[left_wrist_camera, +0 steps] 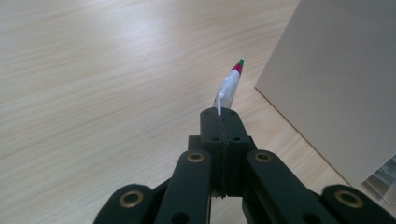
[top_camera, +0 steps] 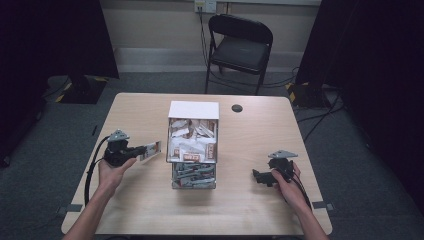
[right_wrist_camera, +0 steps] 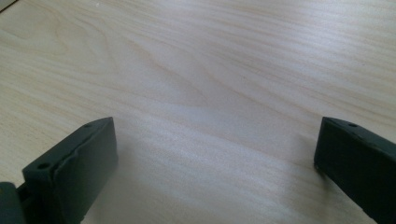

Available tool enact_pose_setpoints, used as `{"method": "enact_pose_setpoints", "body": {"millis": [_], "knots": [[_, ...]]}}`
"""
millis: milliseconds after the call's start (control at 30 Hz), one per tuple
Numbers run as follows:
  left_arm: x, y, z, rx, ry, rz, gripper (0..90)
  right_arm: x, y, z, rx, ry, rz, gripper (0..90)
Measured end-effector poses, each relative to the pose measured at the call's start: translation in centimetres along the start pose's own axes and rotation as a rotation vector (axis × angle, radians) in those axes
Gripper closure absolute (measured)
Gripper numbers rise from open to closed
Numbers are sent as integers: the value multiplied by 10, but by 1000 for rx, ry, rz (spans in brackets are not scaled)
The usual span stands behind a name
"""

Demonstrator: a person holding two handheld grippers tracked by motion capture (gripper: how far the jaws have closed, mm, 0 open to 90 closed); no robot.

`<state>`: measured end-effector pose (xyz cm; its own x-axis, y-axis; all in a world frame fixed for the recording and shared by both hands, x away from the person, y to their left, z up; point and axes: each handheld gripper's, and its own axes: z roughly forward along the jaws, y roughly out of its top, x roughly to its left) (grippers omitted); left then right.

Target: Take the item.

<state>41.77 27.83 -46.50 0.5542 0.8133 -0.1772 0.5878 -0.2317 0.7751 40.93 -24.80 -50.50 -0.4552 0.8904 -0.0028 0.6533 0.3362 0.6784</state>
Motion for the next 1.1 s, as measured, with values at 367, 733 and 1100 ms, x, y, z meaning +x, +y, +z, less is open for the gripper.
{"method": "enact_pose_setpoints", "body": {"millis": [367,733,1100], "knots": [[-8,-5,11,26,-44,17,894,0,0,0,0,0,0,0],[-12,-7,17,51,-93,8,813,0,0,0,0,0,-1,0],[-16,-10,29,111,-71,-12,565,0,0,0,0,0,0,0]]}}
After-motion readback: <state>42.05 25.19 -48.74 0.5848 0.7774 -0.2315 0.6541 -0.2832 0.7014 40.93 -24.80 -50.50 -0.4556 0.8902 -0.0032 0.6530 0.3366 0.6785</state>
